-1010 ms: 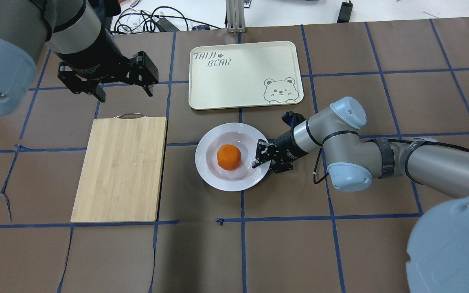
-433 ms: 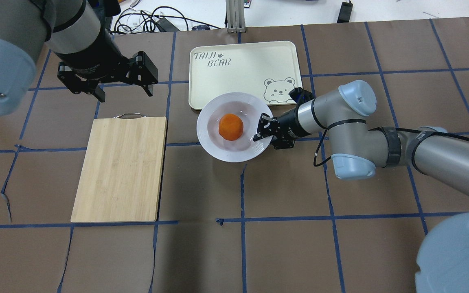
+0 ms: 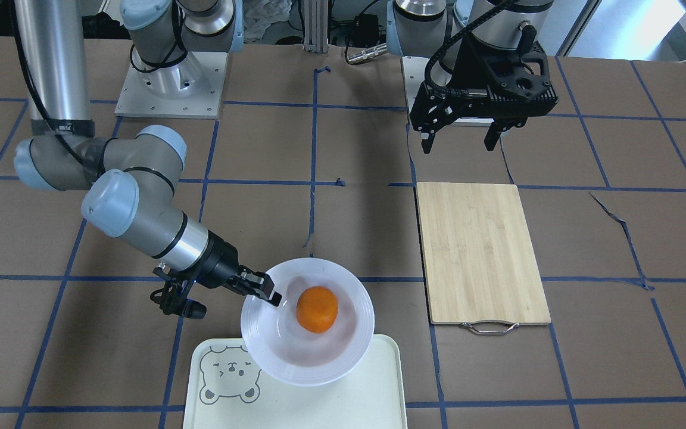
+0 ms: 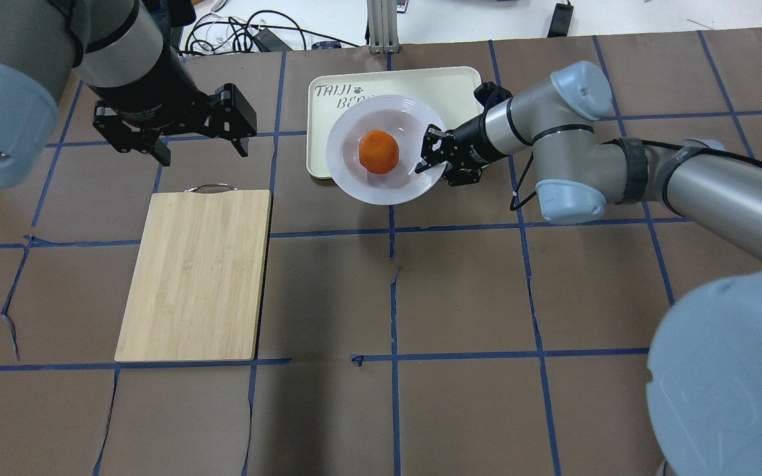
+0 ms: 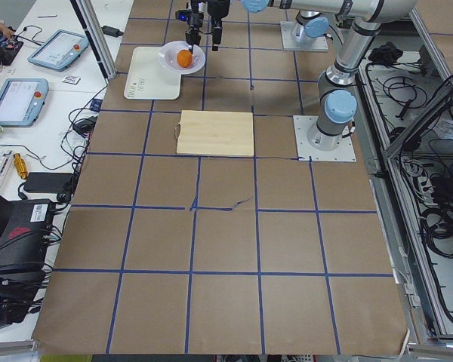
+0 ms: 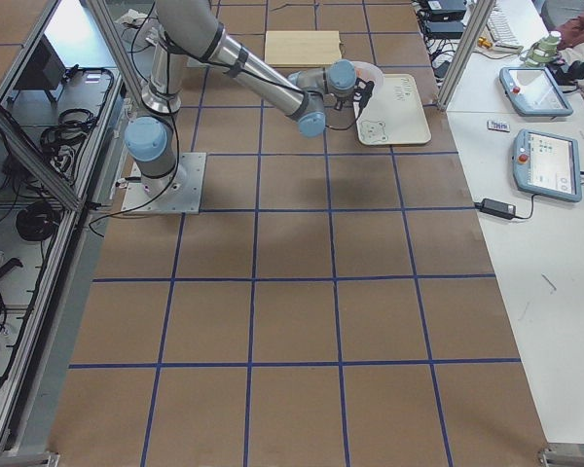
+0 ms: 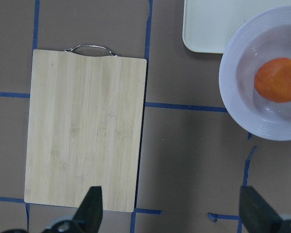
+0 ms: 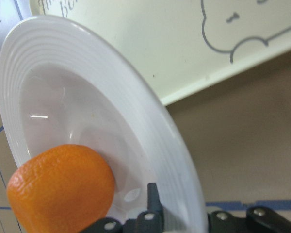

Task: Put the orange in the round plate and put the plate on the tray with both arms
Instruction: 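Lift the plate with the right gripper and carry it onto the bear tray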

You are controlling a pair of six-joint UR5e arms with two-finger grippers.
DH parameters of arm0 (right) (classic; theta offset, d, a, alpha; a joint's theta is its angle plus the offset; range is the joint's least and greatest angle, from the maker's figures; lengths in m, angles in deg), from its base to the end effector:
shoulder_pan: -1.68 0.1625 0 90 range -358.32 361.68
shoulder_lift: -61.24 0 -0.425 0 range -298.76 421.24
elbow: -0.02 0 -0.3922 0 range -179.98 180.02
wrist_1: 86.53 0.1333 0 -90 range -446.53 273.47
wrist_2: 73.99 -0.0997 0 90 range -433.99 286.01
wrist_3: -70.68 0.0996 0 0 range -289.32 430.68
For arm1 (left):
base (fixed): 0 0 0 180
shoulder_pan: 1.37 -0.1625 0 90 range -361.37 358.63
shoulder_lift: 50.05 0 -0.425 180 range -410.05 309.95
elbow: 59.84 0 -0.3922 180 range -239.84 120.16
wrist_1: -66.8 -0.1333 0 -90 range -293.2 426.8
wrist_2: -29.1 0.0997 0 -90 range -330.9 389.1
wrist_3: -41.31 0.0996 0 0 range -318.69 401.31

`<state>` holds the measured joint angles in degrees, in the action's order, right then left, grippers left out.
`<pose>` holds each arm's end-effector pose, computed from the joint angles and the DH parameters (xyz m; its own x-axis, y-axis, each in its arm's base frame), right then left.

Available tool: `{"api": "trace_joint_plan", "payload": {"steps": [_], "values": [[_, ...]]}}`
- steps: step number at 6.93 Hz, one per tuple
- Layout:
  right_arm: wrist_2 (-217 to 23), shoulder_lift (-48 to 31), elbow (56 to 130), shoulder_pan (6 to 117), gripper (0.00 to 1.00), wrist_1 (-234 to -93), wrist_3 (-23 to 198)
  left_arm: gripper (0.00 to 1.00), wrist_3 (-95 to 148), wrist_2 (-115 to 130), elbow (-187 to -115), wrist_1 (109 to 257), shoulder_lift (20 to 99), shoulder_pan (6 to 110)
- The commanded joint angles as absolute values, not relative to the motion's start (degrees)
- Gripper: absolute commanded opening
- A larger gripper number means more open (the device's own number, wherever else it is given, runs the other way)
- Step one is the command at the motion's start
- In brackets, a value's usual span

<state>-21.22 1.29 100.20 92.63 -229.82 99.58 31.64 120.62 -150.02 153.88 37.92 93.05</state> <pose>0.2039 -0.6240 0.2223 -0.7028 0.3395 -0.6252 0.3695 0.9251 0.0870 -0.1676 -0.4731 0.5090 -0.9956 -0.0931 -0.0121 -0.0917 0.9920 -0.0864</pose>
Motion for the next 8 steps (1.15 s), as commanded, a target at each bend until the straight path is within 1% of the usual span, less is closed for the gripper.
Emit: {"api": "trace_joint_plan", "payload": {"steps": [1, 2, 4, 5, 6, 7, 8], "values": [[-20.81, 13.03, 87.87, 92.74, 0.12, -228.30, 99.85, 1.00, 31.73, 120.51, -150.02, 153.73, 37.92, 92.94], [-20.64, 14.73, 86.17, 92.74, 0.17, -228.21, 101.16, 1.00, 31.64, 120.51, -150.02, 153.81, 37.92, 92.94], [-20.46, 14.92, 85.63, 92.65, 0.20, -228.04, 101.87, 1.00, 31.73, 120.51, -150.02, 153.73, 37.92, 92.94], [-20.38, 15.01, 84.24, 92.65, 0.34, -228.04, 103.01, 1.00, 31.73, 120.51, -150.02, 153.73, 37.92, 92.94], [-20.29, 15.01, 83.53, 92.65, 0.74, -228.04, 105.37, 1.00, 31.73, 120.51, -150.02, 153.81, 37.92, 92.94], [-20.20, 14.75, 83.35, 92.56, 1.00, -228.12, 105.31, 1.00, 31.73, 120.51, -150.02, 153.81, 37.92, 92.94], [-18.90, 14.57, 82.21, 91.61, 1.00, -228.12, 103.91, 1.00, 31.73, 120.51, -150.02, 153.81, 37.92, 92.94]]}}
